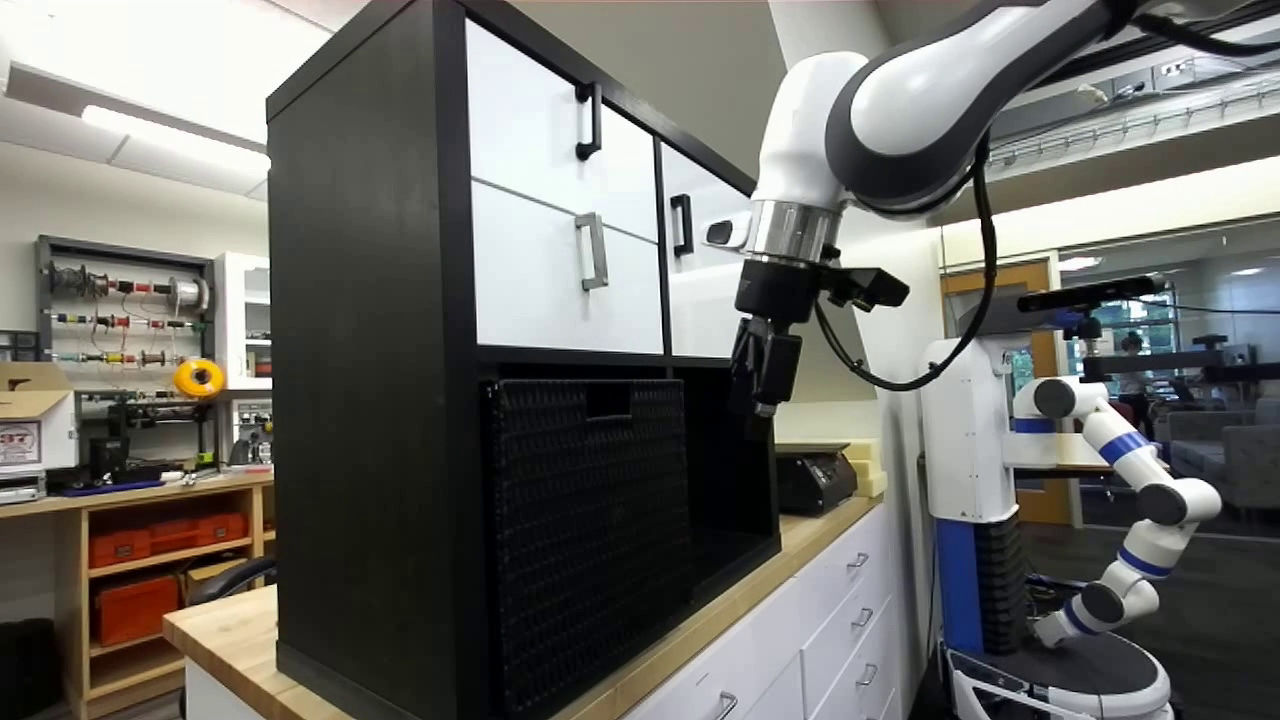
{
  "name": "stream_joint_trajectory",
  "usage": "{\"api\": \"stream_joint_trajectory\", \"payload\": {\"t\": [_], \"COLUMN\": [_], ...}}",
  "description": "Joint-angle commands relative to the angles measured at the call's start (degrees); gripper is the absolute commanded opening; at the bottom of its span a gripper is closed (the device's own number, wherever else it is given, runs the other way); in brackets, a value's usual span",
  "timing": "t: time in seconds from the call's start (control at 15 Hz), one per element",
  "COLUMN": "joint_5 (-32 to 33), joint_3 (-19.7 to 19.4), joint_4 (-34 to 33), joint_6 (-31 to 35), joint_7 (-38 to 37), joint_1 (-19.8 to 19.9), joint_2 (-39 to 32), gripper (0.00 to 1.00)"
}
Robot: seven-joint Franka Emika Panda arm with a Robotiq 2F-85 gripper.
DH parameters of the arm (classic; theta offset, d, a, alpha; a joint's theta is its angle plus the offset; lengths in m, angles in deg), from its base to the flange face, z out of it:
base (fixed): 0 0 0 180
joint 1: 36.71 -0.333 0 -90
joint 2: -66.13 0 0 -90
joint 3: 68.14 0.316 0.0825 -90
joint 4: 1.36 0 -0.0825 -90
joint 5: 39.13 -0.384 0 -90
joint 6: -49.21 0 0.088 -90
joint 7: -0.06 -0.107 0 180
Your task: Pull out the black basket
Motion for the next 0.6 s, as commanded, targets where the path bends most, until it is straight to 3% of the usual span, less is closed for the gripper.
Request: {"api": "stream_joint_trajectory", "payload": {"t": [0.0,0.53], "joint_5": [0.08,-1.1], "joint_3": [0.08,0.68], "joint_4": [-0.09,0.75], "joint_6": [0.34,2.2], "joint_7": [0.32,2.66], "joint_1": [-0.38,-1.26], "joint_2": [-0.01,-0.4], "gripper": [1.0,1.0]}}
